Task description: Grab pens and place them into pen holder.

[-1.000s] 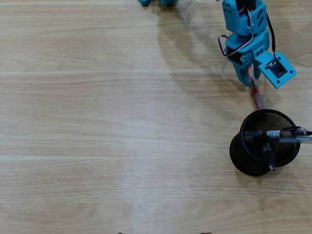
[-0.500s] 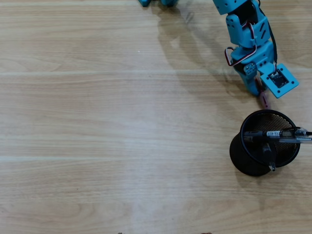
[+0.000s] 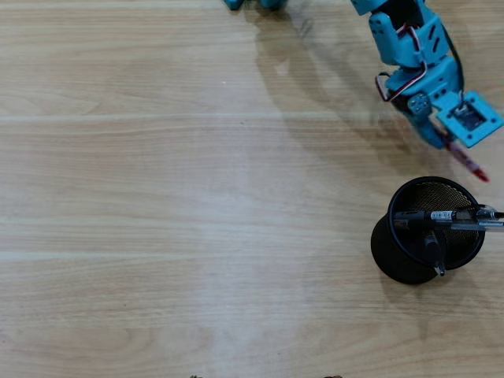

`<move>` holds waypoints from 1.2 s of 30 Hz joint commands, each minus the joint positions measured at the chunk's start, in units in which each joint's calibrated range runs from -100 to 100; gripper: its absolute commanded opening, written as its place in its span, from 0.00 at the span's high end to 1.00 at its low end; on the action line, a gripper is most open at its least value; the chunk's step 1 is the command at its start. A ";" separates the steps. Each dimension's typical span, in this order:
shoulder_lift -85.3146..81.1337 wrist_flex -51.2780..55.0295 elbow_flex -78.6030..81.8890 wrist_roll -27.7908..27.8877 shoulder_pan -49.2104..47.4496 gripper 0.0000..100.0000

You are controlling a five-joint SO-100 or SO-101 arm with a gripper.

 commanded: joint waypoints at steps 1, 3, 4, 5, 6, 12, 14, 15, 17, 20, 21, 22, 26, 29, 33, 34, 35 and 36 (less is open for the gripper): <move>-7.24 -20.35 -10.49 5.83 3.76 0.98; -6.31 -30.32 -13.29 7.45 6.18 0.98; -5.64 -34.10 -14.20 7.03 7.79 0.98; -4.79 -37.20 -14.65 6.09 9.24 0.98; -3.78 -38.83 -14.83 4.73 10.53 0.98; 3.32 -39.52 -15.19 -2.12 16.10 0.98; 5.86 -39.69 -15.29 -2.69 16.66 0.98; 7.04 -39.78 -15.29 -3.06 16.74 0.98; 9.24 -39.78 -15.47 -3.79 16.98 0.98; 12.37 -39.69 -18.54 -3.84 17.15 0.98; 13.38 -39.35 -19.99 -3.84 17.23 0.98; 14.31 -39.26 -21.17 -3.84 17.23 0.98; 16.51 -39.17 -22.80 -3.84 17.07 0.98; 16.68 -39.17 -22.44 -3.32 16.90 0.96; 16.68 -39.43 -22.08 0.50 16.82 0.89; 16.59 -39.52 -22.08 2.07 16.98 0.88; 16.42 -39.26 -22.44 3.06 17.07 0.88; 15.92 -39.26 -22.53 3.95 17.15 0.88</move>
